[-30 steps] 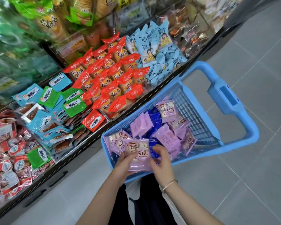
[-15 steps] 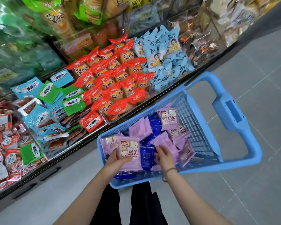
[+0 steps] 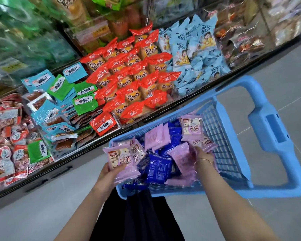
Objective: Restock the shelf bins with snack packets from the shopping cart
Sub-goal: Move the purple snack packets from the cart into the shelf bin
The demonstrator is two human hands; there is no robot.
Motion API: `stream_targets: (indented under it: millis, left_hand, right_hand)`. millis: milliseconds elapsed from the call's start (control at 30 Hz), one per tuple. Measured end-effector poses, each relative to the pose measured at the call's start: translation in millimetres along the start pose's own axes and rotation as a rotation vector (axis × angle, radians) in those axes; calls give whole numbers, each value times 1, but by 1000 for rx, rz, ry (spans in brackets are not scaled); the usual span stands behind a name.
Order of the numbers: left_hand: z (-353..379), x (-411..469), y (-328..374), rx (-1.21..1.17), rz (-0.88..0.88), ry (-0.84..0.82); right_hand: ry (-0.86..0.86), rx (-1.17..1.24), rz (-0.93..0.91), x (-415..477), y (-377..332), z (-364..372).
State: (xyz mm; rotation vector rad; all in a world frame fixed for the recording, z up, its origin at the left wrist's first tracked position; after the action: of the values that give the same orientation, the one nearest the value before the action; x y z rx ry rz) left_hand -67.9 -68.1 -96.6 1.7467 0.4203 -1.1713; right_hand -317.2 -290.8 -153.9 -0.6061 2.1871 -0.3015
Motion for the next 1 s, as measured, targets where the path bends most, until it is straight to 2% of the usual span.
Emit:
stream_targets:
  millis: [67, 167, 267, 367, 467, 700, 767, 900, 1000]
  left_hand:
    - [5, -8, -1, -21, -8, -8]
    - [15, -22, -1, -41, -14, -35]
    - [22, -35, 2, -72, -22, -45]
    - [25, -44, 5, -114, -18, -39]
    - [22, -53, 4, -154, -15, -18]
    - [-15, -74, -1, -255, -10, -21]
    - [-34, -75, -1, -282, -7, -23]
    - [-85, -73, 0, -344, -11, -5]
    - [-135, -72, 8, -402, 0, 5]
  right_hand:
    - [26, 26, -26, -8, -2, -13]
    - [-27, 156, -11, -26, 6, -36]
    - [-79, 268, -90, -44, 9, -64]
    - [-212, 357, -136, -55, 9, -79]
    - [-311, 454, -83, -60, 2, -87]
    - [-525, 459, -39, -106, -10, -78]
    - [-525, 405, -59, -125, -11, -74]
    - [-618, 273, 4, -172, -1, -56]
    - [-657, 304, -63, -210, 7, -37]
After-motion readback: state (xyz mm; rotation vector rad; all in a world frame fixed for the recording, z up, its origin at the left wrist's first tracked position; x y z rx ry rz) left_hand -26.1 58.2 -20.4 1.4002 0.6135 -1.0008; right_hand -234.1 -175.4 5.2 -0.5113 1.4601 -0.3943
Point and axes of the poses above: each hand's wrist, its own x-axis towards the middle knuckle, its own z-axis out of the palm, y = z × x, the point moved 4 cm from there along x, towards the middle knuckle, and after that the axes turned 9 degrees about y, right-handed, at the moved point
